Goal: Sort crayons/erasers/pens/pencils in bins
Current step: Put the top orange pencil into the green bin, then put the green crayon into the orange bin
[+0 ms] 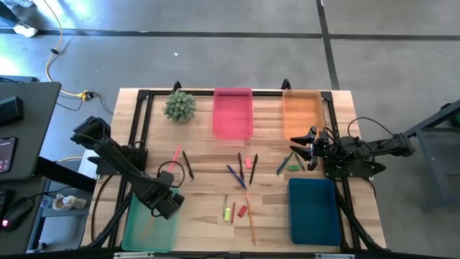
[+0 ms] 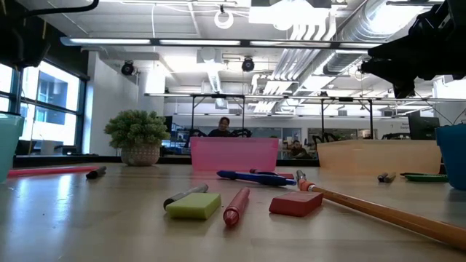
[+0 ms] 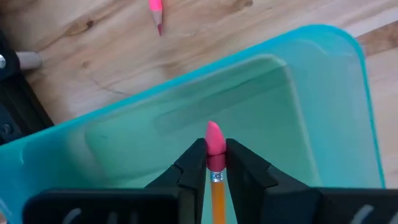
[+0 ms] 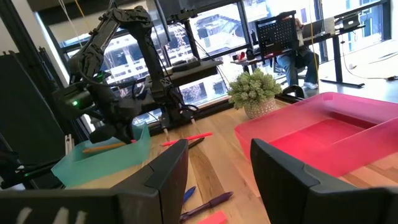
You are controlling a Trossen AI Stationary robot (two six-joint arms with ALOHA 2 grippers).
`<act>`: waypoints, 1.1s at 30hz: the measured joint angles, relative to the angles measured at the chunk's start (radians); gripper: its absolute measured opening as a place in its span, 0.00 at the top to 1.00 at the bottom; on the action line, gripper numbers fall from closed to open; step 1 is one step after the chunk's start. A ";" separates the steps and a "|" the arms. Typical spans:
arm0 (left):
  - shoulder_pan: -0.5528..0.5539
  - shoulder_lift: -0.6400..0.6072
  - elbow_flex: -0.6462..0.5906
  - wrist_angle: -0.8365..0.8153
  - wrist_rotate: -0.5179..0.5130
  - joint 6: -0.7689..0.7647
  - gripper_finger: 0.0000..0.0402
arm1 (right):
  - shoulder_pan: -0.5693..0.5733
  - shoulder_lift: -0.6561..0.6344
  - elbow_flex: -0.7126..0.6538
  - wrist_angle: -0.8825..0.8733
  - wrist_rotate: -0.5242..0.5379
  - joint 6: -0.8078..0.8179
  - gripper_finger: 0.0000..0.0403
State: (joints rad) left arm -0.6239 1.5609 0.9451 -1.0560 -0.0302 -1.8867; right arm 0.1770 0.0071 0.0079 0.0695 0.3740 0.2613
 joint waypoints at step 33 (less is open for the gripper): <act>0.016 -0.157 0.195 0.039 -0.453 0.005 0.61 | 0.000 0.000 0.000 0.004 0.000 0.001 0.58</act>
State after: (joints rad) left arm -0.6079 1.4040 1.1399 -1.0172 -0.4836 -1.8820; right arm 0.1771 0.0071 0.0079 0.0735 0.3737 0.2628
